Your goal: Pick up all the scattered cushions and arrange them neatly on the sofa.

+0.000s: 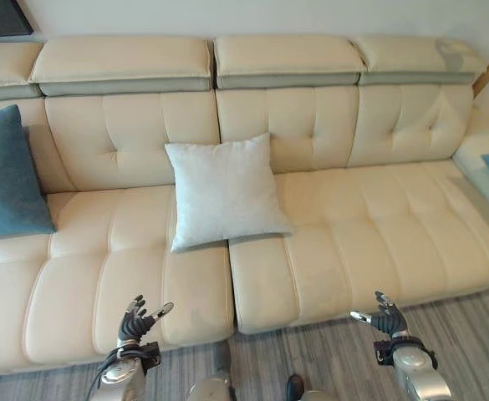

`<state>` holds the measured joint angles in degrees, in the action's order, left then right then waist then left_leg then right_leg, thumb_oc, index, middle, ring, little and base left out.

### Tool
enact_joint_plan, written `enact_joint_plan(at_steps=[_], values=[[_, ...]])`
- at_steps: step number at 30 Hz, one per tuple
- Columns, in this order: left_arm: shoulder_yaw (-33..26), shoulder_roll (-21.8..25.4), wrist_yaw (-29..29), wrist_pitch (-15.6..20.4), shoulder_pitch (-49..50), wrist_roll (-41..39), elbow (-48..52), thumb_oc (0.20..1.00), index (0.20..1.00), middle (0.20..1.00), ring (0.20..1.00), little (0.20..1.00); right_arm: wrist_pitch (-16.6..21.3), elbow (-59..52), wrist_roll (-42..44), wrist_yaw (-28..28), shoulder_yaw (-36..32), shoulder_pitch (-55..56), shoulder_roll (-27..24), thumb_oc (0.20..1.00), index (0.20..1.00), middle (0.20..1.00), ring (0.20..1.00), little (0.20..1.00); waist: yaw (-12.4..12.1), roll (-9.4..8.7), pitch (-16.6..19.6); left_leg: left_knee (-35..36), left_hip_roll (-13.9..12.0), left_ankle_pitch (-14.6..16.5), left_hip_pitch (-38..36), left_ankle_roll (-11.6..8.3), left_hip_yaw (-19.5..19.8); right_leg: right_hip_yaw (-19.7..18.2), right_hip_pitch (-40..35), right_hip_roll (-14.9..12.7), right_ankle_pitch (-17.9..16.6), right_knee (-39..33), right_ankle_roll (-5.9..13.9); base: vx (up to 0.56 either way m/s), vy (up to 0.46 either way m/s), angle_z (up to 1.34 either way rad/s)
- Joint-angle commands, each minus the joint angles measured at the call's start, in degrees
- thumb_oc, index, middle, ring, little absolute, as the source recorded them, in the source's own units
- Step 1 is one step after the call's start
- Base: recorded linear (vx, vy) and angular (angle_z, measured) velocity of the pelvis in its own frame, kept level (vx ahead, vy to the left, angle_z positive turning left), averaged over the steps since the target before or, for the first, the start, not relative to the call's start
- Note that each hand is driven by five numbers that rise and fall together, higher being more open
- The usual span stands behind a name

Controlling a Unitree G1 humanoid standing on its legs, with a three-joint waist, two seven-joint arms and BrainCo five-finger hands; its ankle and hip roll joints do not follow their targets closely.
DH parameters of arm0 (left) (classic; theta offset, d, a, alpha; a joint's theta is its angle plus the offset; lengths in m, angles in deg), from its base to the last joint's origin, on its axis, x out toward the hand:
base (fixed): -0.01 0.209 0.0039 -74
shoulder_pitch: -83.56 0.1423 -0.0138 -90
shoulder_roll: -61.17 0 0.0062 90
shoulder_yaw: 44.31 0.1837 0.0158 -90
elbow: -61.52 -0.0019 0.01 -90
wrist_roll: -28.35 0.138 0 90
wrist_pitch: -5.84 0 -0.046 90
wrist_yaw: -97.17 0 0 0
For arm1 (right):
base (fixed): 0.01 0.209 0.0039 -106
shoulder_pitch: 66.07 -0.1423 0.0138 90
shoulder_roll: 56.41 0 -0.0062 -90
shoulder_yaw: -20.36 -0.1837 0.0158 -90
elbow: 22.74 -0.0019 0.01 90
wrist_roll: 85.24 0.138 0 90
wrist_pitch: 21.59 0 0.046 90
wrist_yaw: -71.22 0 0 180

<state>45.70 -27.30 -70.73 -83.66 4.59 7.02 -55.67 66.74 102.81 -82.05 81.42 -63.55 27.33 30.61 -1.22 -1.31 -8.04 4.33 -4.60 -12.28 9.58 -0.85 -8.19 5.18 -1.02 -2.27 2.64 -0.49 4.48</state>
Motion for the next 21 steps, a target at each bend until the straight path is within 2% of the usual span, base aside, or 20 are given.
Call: enact_joint_plan(at_steps=[1, 2, 4, 5, 6, 7, 8, 10, 11, 12, 14, 17, 21], values=[[-1.1, 1.1, 0.0, 0.8, -3.0, 1.1, 0.7, 1.000, 1.000, 1.000, 1.000, 1.000, 0.0, -1.1, -2.4, -0.2, 0.4, -0.9, -1.0, 1.000, 1.000, 1.000, 1.000, 1.000, 0.7, -0.83, -3.6, 0.7, 0.3, 1.2, 2.1, -5.59, 2.7, 2.0, -1.9, 2.8, 6.2, 2.0, -2.32, -0.25, -0.172, 0.62], [-0.7, 1.2, -0.3, 0.7, -3.2, 1.4, 0.6, 1.000, 1.000, 1.000, 1.000, 1.000, -0.3, -0.9, -2.6, 0.0, 0.4, -0.9, -1.6, 1.000, 1.000, 1.000, 1.000, 1.000, 0.7, -0.85, -4.3, 0.7, 0.5, 1.7, 2.4, -5.46, 3.2, 2.8, -1.2, 2.7, 6.1, 2.9, -2.39, -0.37, -0.236, 0.61], [0.0, 1.2, -0.5, 0.7, -3.7, 2.9, 0.2, 1.000, 1.000, 1.000, 1.000, 1.000, -0.6, -0.6, -3.1, -0.1, 0.9, -1.1, -2.0, 1.000, 1.000, 1.000, 1.000, 1.000, 0.6, -1.32, -4.9, 0.6, 1.9, 2.3, -0.4, -3.90, 4.0, 3.7, -0.7, 2.0, 5.2, 2.9, -2.19, -0.27, -0.165, 0.32], [0.0, 1.0, -0.7, 0.7, -3.5, 3.0, 0.4, 1.000, 1.000, 1.000, 1.000, 1.000, -0.8, -0.4, -3.1, -0.3, 1.0, -1.0, -1.9, 1.000, 1.000, 1.000, 1.000, 1.000, 0.8, -1.67, -4.7, -2.2, 2.7, 4.6, -0.7, -3.03, 3.9, 4.1, -0.6, 1.5, 4.5, 2.5, -1.99, -0.22, -0.127, 0.18], [0.0, 0.8, -0.7, 0.9, -3.1, 3.0, 0.7, 1.000, 1.000, 1.000, 1.000, 1.000, -0.7, -0.1, -2.7, -0.5, 1.0, -0.8, -1.8, 1.000, 1.000, 1.000, 1.000, 1.000, 0.9, -2.26, -4.7, -6.8, 3.5, 8.7, -1.2, -2.05, 3.0, 4.2, -0.5, 0.7, 3.6, 1.7, -1.81, -0.18, -0.081, 0.03], [-0.1, 0.8, -0.9, 0.9, -3.0, 3.1, 0.6, 1.000, 1.000, 1.000, 1.000, 1.000, -0.8, 0.5, -2.7, -0.7, 1.2, -0.8, -1.6, 1.000, 1.000, 1.000, 1.000, 1.000, 1.0, -2.34, -4.1, -8.6, 4.3, 10.5, -1.4, -1.59, 3.1, 4.2, -0.1, 0.5, 3.0, 1.1, -1.71, -0.16, -0.048, -0.21], [-0.4, 0.3, -1.0, 1.0, -2.3, 2.7, 0.5, 1.000, 1.000, 1.000, 1.000, 1.000, -0.8, 1.3, -2.9, -1.1, 2.1, -1.0, -1.1, 1.000, 1.000, 1.000, 1.000, 1.000, 0.8, -2.34, -3.2, -10.5, 5.9, 14.5, -3.6, -0.71, 3.2, 3.8, -0.2, 0.5, 2.1, -0.9, -1.30, -0.08, -0.010, -0.33], [-0.4, 0.3, -1.0, 1.0, -2.3, 2.7, 0.5, 1.000, 1.000, 1.000, 1.000, 1.000, -0.8, 1.3, -2.9, -1.0, 2.1, -1.0, -1.1, 1.000, 1.000, 1.000, 1.000, 1.000, 0.8, -2.32, -3.2, -10.6, 5.8, 14.6, -3.7, -0.71, 3.1, 3.7, -0.3, 0.5, 2.1, -1.0, -1.29, -0.02, 0.011, -0.20], [-0.1, 0.1, -1.0, 0.9, -2.0, 2.5, 0.6, 1.000, 1.000, 1.000, 1.000, 1.000, -0.8, 1.9, -3.1, -1.1, 2.6, -0.8, -0.5, 1.000, 1.000, 1.000, 1.000, 1.000, 1.1, -1.80, -1.9, -8.2, 6.0, 15.3, -6.4, -0.45, 2.2, 3.9, -0.1, 0.9, 1.3, -2.4, -0.79, 0.00, 0.031, 0.19], [0.3, 0.1, -1.1, 0.6, -1.6, 2.8, 0.7, 1.000, 1.000, 1.000, 1.000, 1.000, -1.0, 1.6, -3.1, -1.1, 2.8, -0.4, -0.2, 1.000, 1.000, 1.000, 1.000, 1.000, 1.5, -1.15, -1.0, -4.3, 5.9, 13.4, -8.1, -0.65, 2.3, 4.2, -0.2, 1.5, 1.1, -3.2, -0.64, 0.01, 0.053, 0.24], [1.2, 0.1, -1.2, 0.4, -1.1, 4.0, 0.4, 1.000, 1.000, 1.000, 1.000, 1.000, -0.9, 2.0, -3.2, -0.9, 3.2, 0.1, 0.2, 1.000, 1.000, 1.000, 1.000, 1.000, 2.1, -0.46, -0.4, 0.7, 5.8, 11.9, -9.6, -0.95, 2.7, 4.8, -0.3, 2.0, 1.2, -3.2, -0.64, 0.00, 0.047, 0.13], [2.2, 0.2, -1.9, -0.2, -1.2, 4.9, 0.6, 1.000, 1.000, 1.000, 1.000, 1.000, -0.9, 1.6, -2.9, -0.7, 2.9, 0.9, 0.9, 1.000, 1.000, 1.000, 1.000, 1.000, 3.0, -0.02, 0.0, 0.7, 5.8, 12.6, -9.4, -1.26, 2.5, 5.2, -0.1, 1.7, 1.1, -3.0, -0.62, -0.05, 0.094, 0.13], [4.0, 0.1, -2.7, -0.7, -2.0, 5.6, -0.5, 1.000, 1.000, 1.000, 1.000, 1.000, -1.0, 3.6, -2.3, -0.2, 2.5, 1.6, 1.3, 1.000, 1.000, 1.000, 1.000, 1.000, 3.8, 0.41, -0.2, 0.7, 5.8, 13.4, -10.7, -0.53, 1.4, 3.3, -0.4, 1.4, 0.5, -2.6, -0.13, -0.02, 0.107, -0.01]])
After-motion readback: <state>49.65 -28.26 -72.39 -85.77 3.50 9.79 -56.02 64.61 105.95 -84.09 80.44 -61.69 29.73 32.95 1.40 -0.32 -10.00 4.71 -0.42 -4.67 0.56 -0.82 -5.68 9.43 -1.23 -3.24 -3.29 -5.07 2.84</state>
